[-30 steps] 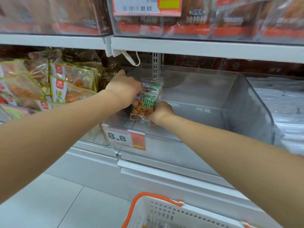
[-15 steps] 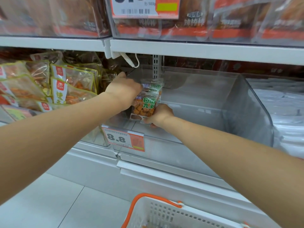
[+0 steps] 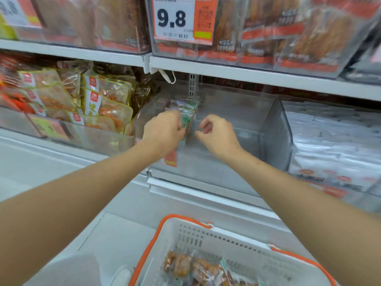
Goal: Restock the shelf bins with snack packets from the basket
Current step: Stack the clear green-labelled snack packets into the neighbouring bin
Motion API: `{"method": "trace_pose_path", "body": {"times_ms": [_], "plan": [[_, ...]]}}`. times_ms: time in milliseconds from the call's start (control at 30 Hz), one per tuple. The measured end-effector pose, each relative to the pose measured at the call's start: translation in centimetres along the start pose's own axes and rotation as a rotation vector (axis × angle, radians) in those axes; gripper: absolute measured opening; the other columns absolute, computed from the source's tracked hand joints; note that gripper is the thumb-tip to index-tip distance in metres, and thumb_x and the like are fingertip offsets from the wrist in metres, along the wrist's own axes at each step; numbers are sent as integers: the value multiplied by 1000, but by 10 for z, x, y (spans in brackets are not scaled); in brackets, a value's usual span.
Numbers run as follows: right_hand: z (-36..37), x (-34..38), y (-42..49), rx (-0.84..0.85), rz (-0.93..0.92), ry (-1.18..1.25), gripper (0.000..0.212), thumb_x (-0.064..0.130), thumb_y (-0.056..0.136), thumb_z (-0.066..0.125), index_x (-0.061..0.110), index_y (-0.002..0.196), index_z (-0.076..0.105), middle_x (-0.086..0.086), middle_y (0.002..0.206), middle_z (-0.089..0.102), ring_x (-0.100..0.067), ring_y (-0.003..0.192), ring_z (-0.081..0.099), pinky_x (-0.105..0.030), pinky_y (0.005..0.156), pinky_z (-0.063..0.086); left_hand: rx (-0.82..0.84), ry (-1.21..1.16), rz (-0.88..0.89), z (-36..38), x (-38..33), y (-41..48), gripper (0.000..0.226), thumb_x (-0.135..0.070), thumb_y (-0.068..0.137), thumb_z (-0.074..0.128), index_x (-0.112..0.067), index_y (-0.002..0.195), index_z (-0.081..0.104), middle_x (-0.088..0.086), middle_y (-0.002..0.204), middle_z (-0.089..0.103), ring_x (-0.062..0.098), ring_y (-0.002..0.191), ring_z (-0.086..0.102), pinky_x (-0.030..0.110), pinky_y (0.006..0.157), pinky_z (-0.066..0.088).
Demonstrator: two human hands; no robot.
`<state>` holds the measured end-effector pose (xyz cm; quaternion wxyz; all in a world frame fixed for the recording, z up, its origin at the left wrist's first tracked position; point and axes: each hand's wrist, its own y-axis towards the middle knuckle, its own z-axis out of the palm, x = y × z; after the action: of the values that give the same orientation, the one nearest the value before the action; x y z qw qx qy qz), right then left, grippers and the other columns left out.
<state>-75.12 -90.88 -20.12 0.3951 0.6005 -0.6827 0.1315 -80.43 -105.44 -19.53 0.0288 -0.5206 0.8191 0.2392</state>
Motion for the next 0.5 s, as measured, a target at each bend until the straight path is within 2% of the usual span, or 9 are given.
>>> {"method": "trace_pose_path", "body": {"times_ms": [100,167,233,300,400,433,500], "plan": [[-16,3,-39,-208,-219,-46,10,8,78,63,18,77,59,8,71,55,-11,68,50,-28,63,42,-114,-226,-99,-7,-27,-45,20,-24,82,55,-21,67,42,0,75,61,29,73,59,35,61,45],[-22,0,-70,-239,-263,-48,12,7,77,63,17,76,58,8,72,54,-8,65,46,-24,61,37,-116,-310,-92,-8,-40,-75,20,-20,81,55,-19,65,42,-1,66,56,26,67,55,36,58,43],[-22,-11,-103,-195,-208,-54,12,8,76,64,18,76,58,8,70,55,-7,62,44,-22,61,35,-36,-378,-105,0,-49,-104,22,-18,78,57,-20,63,41,-2,61,51,26,66,53,34,55,38],[-16,-29,-140,-92,-112,-72,10,9,77,64,18,78,60,7,71,58,-9,62,47,-24,64,39,145,-385,-159,15,-55,-132,19,-19,76,61,-21,64,47,-5,62,52,25,69,55,32,59,41],[-3,-69,-195,129,43,-121,8,11,78,62,17,83,64,4,77,65,-14,68,56,-30,69,47,568,-210,-147,44,-56,-165,7,-26,80,65,-19,81,64,-1,82,66,21,80,62,32,70,50],[3,-85,-212,234,125,-137,9,11,79,61,17,86,64,3,80,66,-16,73,59,-32,71,49,703,-168,-122,55,-55,-173,14,-27,82,66,-14,85,68,4,88,69,22,82,65,32,72,52],[16,-120,-245,446,318,-155,7,11,82,60,18,85,62,-1,85,64,-19,79,59,-32,75,49,889,-131,-83,73,-51,-184,22,-25,84,64,-4,82,71,11,86,70,23,75,66,31,70,53]]}}
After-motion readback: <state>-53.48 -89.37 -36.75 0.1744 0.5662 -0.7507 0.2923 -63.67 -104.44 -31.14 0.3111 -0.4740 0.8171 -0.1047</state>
